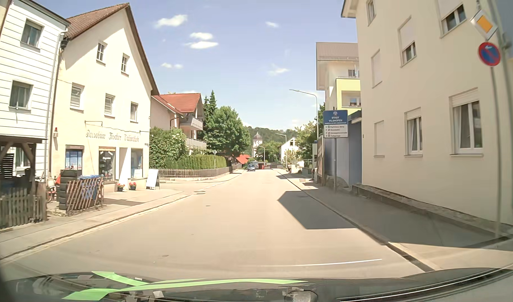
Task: Follow the waypoints while adhering to traffic rules and regulations
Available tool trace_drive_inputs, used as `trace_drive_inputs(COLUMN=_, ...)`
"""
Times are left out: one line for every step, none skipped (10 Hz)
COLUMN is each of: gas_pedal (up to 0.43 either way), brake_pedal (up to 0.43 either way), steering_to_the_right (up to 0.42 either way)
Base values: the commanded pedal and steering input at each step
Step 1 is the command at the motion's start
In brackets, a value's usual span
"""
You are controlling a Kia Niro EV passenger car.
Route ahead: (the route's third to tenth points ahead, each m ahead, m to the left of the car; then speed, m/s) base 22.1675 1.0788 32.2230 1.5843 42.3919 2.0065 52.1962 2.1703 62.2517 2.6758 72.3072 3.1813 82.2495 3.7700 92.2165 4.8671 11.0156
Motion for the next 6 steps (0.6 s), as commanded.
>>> trace_drive_inputs(gas_pedal=0.079, brake_pedal=0.0, steering_to_the_right=0.0)
trace_drive_inputs(gas_pedal=0.079, brake_pedal=0.0, steering_to_the_right=0.0)
trace_drive_inputs(gas_pedal=0.067, brake_pedal=0.0, steering_to_the_right=0.0)
trace_drive_inputs(gas_pedal=0.067, brake_pedal=0.0, steering_to_the_right=-0.002)
trace_drive_inputs(gas_pedal=0.067, brake_pedal=0.0, steering_to_the_right=-0.003)
trace_drive_inputs(gas_pedal=0.067, brake_pedal=0.0, steering_to_the_right=-0.003)
